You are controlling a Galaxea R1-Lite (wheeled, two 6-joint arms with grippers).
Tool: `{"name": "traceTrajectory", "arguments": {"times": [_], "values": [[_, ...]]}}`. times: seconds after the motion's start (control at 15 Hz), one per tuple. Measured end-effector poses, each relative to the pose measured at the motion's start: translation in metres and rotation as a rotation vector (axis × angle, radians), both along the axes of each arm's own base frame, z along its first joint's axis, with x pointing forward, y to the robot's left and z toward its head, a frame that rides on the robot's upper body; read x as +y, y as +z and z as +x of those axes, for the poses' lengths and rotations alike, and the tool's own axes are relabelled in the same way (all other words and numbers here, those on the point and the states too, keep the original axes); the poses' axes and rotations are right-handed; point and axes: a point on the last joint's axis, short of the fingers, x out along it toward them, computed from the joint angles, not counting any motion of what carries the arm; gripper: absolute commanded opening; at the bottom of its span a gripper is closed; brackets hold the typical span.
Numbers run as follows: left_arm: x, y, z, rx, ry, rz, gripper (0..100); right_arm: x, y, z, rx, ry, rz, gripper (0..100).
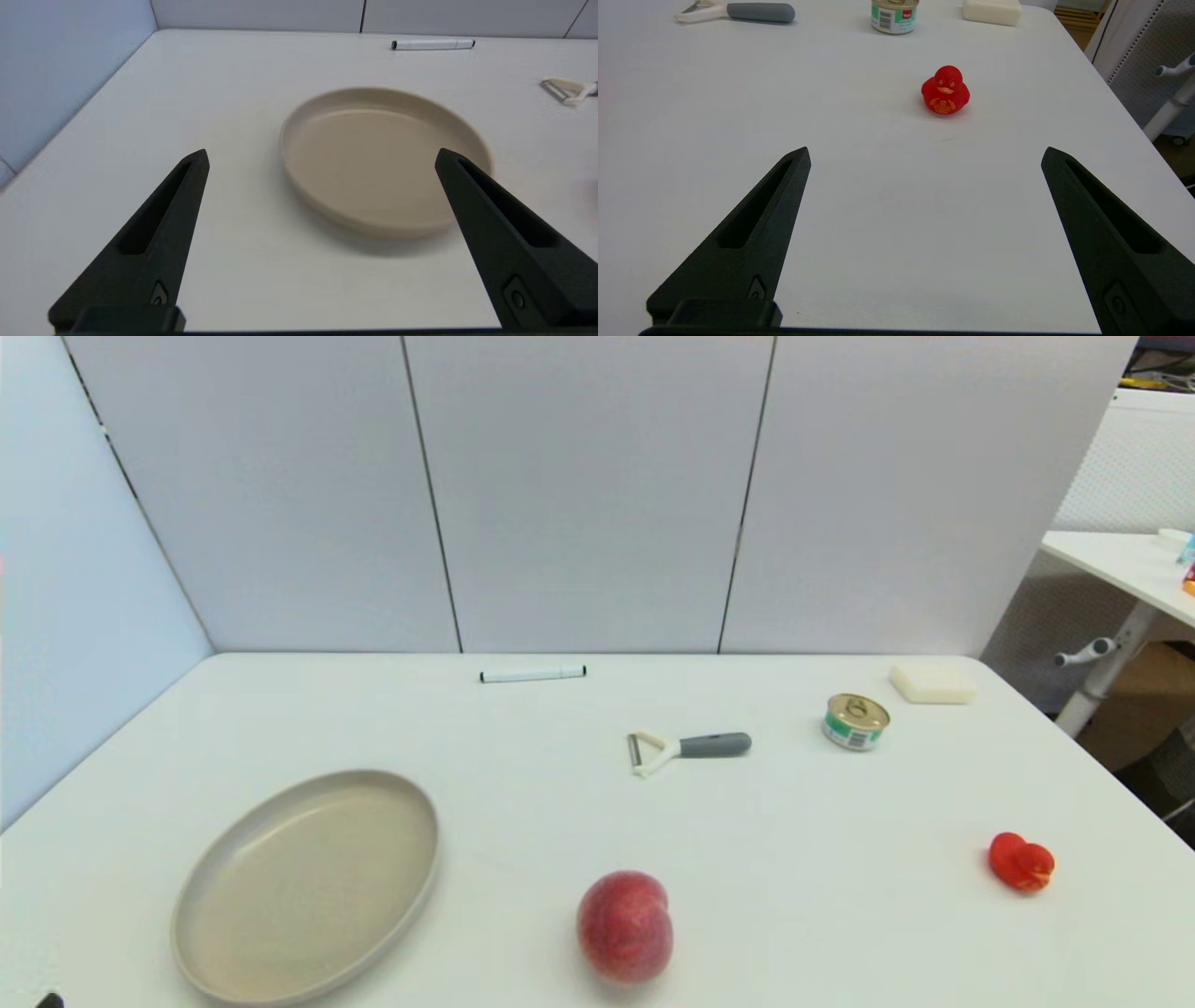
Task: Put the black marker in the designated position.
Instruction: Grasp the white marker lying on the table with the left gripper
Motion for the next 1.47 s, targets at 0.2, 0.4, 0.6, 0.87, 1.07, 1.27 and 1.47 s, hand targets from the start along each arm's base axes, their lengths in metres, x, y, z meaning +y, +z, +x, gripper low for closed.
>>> {"name": "traceTrajectory", "arguments": {"times": [0.2,0.4,0.6,0.87,1.07,1.27,1.47], "values": [[-0.001,0.065,0.037,0.061,-0.038,0.053,100,0.0,0.0,0.0,0.0,-0.001,0.0,100],[-0.009,0.123,0.102,0.126,-0.113,0.125,100,0.0,0.0,0.0,0.0,-0.001,0.0,100],[-0.025,0.15,0.178,0.197,-0.22,0.206,100,0.0,0.0,0.0,0.0,-0.001,0.0,100],[-0.049,0.148,0.263,0.279,-0.382,0.288,100,0.0,0.0,0.0,0.0,0.0,0.0,100],[-0.064,0.134,0.312,0.327,-0.534,0.313,100,0.0,0.0,0.0,0.0,-0.001,0.0,100],[-0.075,0.111,0.346,0.416,-0.671,0.324,100,0.0,0.0,0.0,0.0,0.0,0.0,100],[-0.084,0.096,0.373,0.446,-0.733,0.38,100,0.0,0.0,0.0,0.0,-0.001,0.001,100]]}}
